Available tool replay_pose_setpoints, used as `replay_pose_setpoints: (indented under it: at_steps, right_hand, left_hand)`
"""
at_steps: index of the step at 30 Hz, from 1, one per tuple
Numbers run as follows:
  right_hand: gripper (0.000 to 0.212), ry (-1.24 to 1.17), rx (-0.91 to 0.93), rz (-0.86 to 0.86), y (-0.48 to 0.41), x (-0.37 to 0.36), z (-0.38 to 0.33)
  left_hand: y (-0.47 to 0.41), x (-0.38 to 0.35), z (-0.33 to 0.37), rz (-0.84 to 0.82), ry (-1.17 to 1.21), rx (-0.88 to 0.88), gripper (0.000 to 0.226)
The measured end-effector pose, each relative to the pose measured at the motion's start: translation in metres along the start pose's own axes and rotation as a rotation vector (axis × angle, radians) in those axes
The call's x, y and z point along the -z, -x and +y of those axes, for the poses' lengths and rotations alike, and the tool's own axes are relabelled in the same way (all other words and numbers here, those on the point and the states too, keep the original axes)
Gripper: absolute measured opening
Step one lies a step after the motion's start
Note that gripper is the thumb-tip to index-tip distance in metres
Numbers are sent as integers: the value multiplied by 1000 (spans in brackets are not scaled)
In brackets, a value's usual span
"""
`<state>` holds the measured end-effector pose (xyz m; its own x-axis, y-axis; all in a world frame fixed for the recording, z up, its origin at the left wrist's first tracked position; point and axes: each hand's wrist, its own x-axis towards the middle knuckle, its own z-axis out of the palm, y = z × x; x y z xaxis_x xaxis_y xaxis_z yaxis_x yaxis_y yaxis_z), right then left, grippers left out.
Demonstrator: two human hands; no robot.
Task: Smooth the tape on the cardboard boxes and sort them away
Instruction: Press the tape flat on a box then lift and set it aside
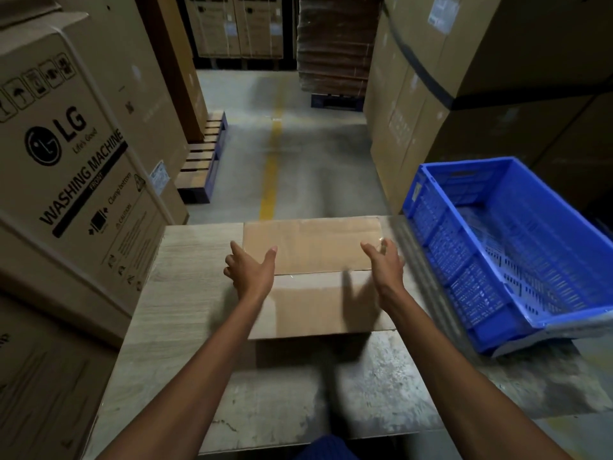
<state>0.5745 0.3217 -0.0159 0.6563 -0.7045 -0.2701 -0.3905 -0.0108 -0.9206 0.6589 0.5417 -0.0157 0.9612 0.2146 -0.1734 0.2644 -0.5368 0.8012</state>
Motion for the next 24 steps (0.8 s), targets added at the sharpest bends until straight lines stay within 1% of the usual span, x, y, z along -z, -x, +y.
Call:
replay_pose_setpoints:
  at_steps: [3, 6, 8, 9, 10, 13, 14, 15, 16, 18, 20, 22, 24]
  right_hand:
    - [71, -53, 29, 76, 0, -3, -21]
    - [61, -150, 81, 144, 1, -4, -33]
    - [59, -245, 105, 156, 4, -4, -29]
    - [62, -280, 108, 150, 6, -4, -25]
    - [66, -302, 96, 144, 9, -5, -19]
    - [76, -335, 28, 138, 18, -9, 4]
    - [80, -334, 7, 143, 23, -9, 12]
    - [82, -331, -7, 154, 27, -9, 20]
    - [83, -324, -17, 165, 33, -9, 26]
    - [81, -301, -29, 181, 41, -8, 37]
    - [77, -266, -27, 201, 46, -5, 45]
    - [67, -236, -16, 229, 48, -2, 49]
    - [62, -198, -3, 233, 49, 1, 50]
  left_hand:
    - [-4, 12, 10, 48, 162, -82, 64]
    - [-10, 21, 13, 58, 458, -110, 51]
    - [-9, 26, 12, 50, 665, -82, 49]
    - [-9, 28, 10, 52, 729, -64, 54]
    - [-9, 29, 7, 42, 759, -37, 64]
    - [-11, 21, -18, -17, 766, 88, 89]
    - [-15, 15, -34, -39, 734, 116, 97]
    - [-16, 13, -47, -64, 688, 135, 102]
    - [-14, 13, -53, -79, 644, 131, 102]
    - [1, 20, -53, -103, 612, 136, 93]
    - [18, 29, -45, -98, 570, 116, 70]
    - [25, 30, -47, -76, 514, 69, 47]
    - [27, 31, -51, -52, 434, 45, 35]
